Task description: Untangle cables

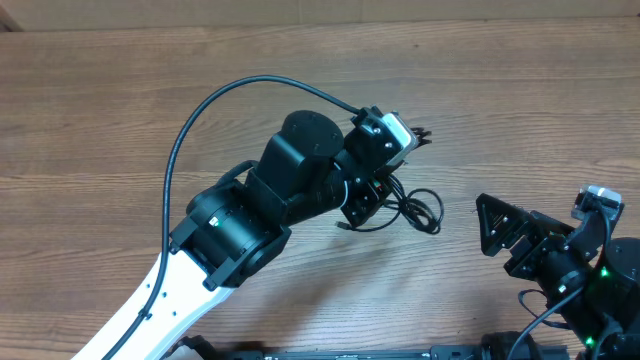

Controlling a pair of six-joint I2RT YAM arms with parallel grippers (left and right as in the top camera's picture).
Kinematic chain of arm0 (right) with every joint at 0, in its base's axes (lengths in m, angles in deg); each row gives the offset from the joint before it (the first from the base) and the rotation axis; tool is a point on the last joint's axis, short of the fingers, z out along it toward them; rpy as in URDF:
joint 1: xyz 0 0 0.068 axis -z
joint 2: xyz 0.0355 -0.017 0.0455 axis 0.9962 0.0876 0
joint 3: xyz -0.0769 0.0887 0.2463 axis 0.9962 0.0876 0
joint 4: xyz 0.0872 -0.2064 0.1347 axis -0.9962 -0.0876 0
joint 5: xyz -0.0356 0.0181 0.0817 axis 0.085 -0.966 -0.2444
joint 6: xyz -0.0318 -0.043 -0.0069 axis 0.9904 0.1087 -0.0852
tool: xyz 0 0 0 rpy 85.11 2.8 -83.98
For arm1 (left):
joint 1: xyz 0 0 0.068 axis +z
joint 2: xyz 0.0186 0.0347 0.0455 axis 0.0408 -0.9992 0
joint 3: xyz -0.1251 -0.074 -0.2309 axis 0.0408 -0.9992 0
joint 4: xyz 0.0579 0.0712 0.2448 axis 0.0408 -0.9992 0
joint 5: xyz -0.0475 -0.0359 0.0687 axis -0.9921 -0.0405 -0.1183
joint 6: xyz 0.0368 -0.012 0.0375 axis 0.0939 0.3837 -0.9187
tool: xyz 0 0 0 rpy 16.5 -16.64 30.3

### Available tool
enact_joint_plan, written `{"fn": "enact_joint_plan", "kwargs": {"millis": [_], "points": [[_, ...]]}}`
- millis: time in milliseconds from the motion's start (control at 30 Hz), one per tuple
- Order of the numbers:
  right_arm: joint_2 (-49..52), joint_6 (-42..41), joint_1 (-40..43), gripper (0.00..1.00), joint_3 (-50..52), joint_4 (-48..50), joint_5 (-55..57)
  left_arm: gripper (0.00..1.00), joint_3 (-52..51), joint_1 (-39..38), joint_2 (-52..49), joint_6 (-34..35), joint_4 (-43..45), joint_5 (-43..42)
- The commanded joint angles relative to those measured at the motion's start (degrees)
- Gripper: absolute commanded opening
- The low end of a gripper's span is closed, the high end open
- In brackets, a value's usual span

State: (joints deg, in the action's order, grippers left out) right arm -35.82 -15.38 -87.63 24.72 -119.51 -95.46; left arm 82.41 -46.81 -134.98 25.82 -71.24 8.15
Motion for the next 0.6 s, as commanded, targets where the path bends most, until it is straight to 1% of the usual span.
{"fn": "enact_joint_plan", "kwargs": {"millis": [0, 100, 200, 233, 267, 333, 400, 500, 567], "points": [[-0.20, 0.20, 0.11, 0.97, -1.05, 0.28, 0.15, 0.04, 1.20, 0.31, 1.36, -1.07, 2.32, -3.76], [-0.20, 0.20, 0.11, 0.97, -1.03, 0.28, 0.13, 0.04, 1.20, 0.31, 1.33, -1.09, 4.81, -7.98], [-0.20, 0.24, 0.11, 0.97, -1.03, 0.35, -0.61, 0.04, 1.20, 0.31, 1.36, -1.07, 6.56, -9.14], [-0.20, 0.52, 0.11, 0.95, -1.03, 0.42, -1.20, 0.04, 1.20, 0.31, 1.33, -1.07, 6.82, -9.53], [-0.20, 2.93, 0.11, 0.93, -1.03, 1.01, -3.63, 0.04, 1.20, 0.31, 1.33, -1.07, 7.19, -10.10], [-0.20, 6.95, 0.11, 0.93, -1.05, 2.03, -7.96, 0.04, 1.20, 0.31, 1.33, -1.05, 7.45, -10.16], [-0.20, 8.87, 0.11, 0.93, -1.03, 2.80, -10.67, 0.04, 1.20, 0.28, 1.33, -1.05, 7.52, -10.36], [-0.20, 11.06, 0.11, 0.94, -1.03, 4.02, -14.34, 0.04, 1.20, 0.28, 1.33, -0.81, 8.96, -14.38], [-0.20, 12.39, 0.11, 0.94, -1.05, 4.20, -16.44, 0.04, 1.20, 0.28, 1.33, -0.81, 10.12, -15.63]]}}
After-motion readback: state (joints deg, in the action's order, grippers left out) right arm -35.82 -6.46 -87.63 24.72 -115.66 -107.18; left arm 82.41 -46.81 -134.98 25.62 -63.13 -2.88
